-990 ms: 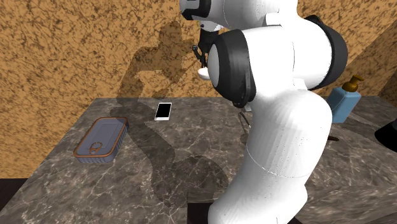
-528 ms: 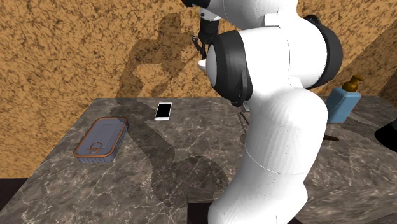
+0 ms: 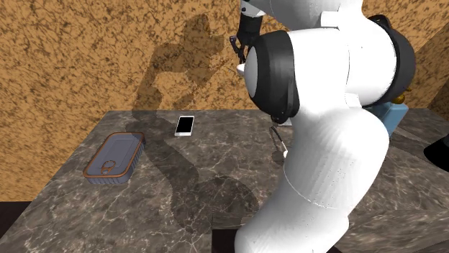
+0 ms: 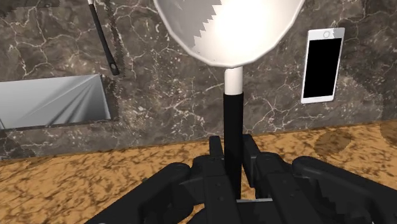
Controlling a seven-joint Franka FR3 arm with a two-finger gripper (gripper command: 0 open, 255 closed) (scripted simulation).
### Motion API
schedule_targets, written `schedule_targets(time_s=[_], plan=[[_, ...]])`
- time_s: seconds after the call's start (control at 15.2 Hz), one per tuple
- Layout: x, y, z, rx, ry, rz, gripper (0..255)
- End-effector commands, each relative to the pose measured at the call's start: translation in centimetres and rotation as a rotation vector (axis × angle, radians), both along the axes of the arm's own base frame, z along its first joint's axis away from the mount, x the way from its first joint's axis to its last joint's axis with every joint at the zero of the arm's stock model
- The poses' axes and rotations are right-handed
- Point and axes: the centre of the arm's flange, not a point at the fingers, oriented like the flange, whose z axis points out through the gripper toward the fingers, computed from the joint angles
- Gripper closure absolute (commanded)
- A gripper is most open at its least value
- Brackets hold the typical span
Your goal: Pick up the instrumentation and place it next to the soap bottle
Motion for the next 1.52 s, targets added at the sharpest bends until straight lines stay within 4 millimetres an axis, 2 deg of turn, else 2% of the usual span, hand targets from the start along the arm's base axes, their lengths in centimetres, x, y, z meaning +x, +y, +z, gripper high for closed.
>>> schedule_targets(time_s=[0.0,1.45], plan=[[-2.5,-1.3,-0.2,0.001,0.000,0.001,255],[-28.8,-13.6,-0.1,0.001,0.000,0.001,255]])
